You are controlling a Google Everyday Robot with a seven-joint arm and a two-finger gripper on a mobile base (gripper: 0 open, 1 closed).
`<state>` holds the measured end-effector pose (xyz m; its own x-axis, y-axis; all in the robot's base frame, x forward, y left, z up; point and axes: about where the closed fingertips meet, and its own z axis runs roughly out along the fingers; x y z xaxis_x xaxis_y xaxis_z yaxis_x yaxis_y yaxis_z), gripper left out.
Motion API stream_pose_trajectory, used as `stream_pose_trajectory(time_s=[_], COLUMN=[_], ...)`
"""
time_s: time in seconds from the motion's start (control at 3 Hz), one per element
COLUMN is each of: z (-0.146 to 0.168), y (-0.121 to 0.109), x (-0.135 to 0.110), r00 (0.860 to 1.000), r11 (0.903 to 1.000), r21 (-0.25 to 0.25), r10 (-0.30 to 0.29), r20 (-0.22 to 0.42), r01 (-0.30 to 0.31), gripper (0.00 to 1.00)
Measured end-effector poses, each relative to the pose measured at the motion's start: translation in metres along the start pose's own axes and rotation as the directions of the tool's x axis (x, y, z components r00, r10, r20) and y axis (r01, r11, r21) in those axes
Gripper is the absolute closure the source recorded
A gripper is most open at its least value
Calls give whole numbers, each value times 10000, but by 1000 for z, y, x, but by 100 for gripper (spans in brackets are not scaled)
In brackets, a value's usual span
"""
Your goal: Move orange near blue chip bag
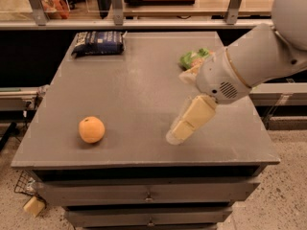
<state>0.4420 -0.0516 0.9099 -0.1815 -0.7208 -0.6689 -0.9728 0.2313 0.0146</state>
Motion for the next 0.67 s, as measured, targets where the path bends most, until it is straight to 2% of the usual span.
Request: stream_pose_trajectory(time_s=[0.33, 0.67], z=[0, 17], y=[1, 7], x=[1, 3], r00=[10000, 9982], r11=[10000, 9999], r21=[-20, -132], r10=[10, -73], r20=[-20, 599], r01=[-10, 81], gripper=[0, 0])
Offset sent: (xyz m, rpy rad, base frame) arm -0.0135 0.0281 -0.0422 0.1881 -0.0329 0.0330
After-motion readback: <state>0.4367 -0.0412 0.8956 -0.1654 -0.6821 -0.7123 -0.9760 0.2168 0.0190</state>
